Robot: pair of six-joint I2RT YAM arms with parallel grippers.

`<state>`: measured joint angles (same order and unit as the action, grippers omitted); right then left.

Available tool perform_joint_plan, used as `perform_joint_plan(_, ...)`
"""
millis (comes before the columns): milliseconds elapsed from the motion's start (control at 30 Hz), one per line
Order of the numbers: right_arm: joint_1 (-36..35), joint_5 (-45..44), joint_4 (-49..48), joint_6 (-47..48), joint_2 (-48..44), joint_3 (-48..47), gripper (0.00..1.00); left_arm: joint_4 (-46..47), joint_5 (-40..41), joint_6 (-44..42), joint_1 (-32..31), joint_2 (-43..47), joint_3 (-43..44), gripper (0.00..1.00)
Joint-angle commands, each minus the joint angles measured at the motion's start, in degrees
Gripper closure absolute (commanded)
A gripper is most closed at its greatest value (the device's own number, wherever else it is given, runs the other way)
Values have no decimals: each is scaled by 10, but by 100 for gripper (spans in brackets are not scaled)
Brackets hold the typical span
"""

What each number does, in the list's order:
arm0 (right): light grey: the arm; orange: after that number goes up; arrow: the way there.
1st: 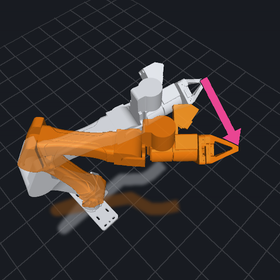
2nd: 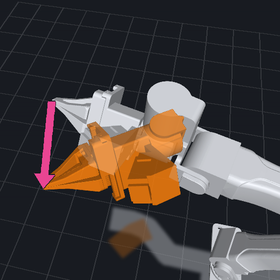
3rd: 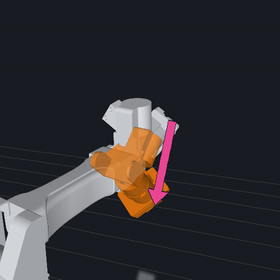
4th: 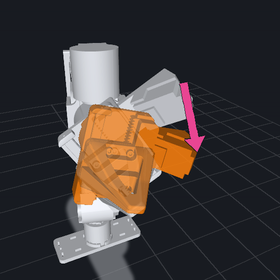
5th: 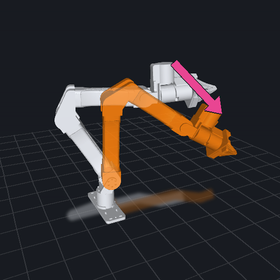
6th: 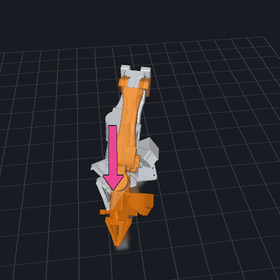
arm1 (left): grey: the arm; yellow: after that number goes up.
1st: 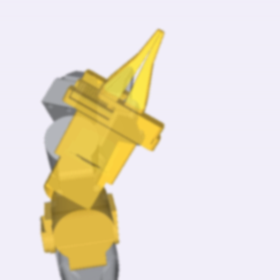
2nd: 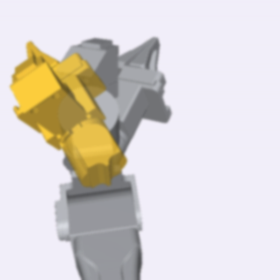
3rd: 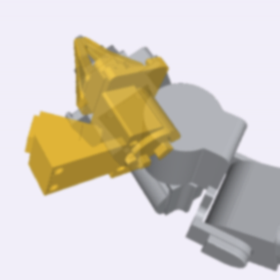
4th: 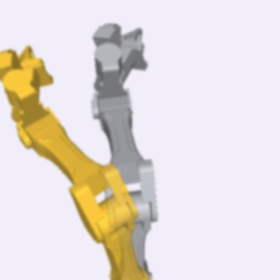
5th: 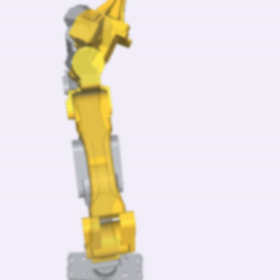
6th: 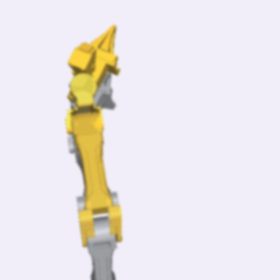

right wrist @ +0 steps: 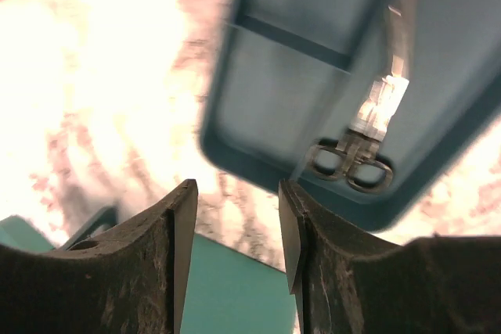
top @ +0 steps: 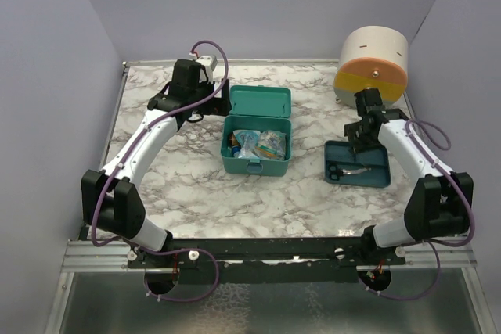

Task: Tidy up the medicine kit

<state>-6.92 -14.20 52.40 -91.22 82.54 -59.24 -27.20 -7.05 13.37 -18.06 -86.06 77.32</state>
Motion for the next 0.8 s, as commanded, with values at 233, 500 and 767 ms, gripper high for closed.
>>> perform_joint_plan(233, 33, 18, 22, 473, 173, -208, 51, 10, 12, -3, 3, 15, 6, 1)
perform_joint_plan(500, 33, 8, 38, 598, 154, -203, 50, 7, 24, -5, 3, 20, 0, 1)
perform_joint_plan(767, 32, 131, -18, 719, 120, -187, 50, 3, 27, -9, 4, 20, -3, 1)
